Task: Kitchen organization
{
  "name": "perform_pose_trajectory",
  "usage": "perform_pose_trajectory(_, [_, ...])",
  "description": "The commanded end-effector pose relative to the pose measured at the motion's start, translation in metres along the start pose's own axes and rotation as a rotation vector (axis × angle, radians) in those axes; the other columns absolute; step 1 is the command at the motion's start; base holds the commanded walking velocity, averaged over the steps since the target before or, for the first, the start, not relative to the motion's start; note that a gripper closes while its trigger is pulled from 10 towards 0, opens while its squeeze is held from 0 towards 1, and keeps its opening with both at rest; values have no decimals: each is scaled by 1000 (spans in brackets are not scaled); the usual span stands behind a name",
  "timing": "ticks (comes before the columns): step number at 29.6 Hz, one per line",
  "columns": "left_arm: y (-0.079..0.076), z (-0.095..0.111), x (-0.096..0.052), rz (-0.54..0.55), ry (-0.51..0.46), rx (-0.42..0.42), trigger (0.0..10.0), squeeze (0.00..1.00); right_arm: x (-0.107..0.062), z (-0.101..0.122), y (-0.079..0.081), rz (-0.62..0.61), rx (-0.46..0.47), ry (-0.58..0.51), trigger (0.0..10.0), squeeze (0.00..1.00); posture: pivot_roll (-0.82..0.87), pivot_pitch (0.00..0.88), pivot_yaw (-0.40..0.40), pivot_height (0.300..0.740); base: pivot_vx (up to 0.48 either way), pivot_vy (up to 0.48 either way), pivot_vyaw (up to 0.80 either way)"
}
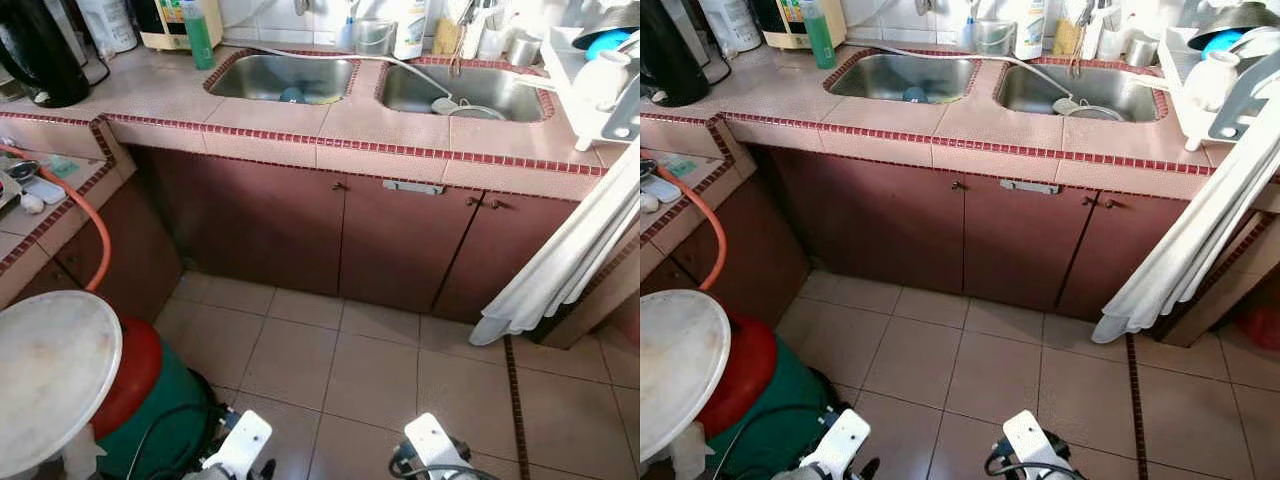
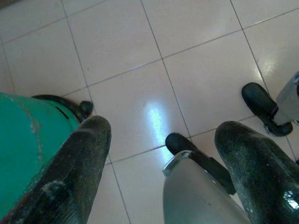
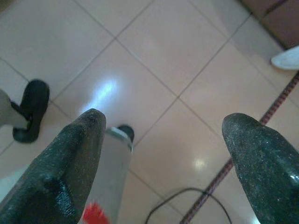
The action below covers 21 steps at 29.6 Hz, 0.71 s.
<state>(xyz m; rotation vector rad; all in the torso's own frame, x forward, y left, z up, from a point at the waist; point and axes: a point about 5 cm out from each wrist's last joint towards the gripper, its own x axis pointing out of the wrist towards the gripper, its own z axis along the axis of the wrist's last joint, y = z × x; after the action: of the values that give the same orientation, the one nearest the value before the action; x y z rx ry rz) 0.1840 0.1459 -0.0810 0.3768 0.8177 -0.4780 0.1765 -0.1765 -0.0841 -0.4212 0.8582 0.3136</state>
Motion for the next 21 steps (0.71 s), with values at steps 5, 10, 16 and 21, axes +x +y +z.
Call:
perform_pose_trajectory(5, [1,-8,-3,16,20,-4,10000,0,-4,-14,5,0,34,42,10000,0,-158,72,37,740,0,0,0])
perform_pose_trajectory(10, [1,-5,-1,20,15,-11,10000,0,-5,-17,9,-1,56,46,10000,0,-153,72,35,740,0,-250,0])
perform_pose_trajectory(16, [1,-3,0,33,21,-15,10000,0,-5,-18,13,1,63,47,10000,0,-151,65,33,740,0,-54,0])
perform_pose_trajectory(21, [2,-3,-1,33,21,-15,10000,0,-5,-17,15,0,63,43,10000,0,-155,62,32,740,0,0,0])
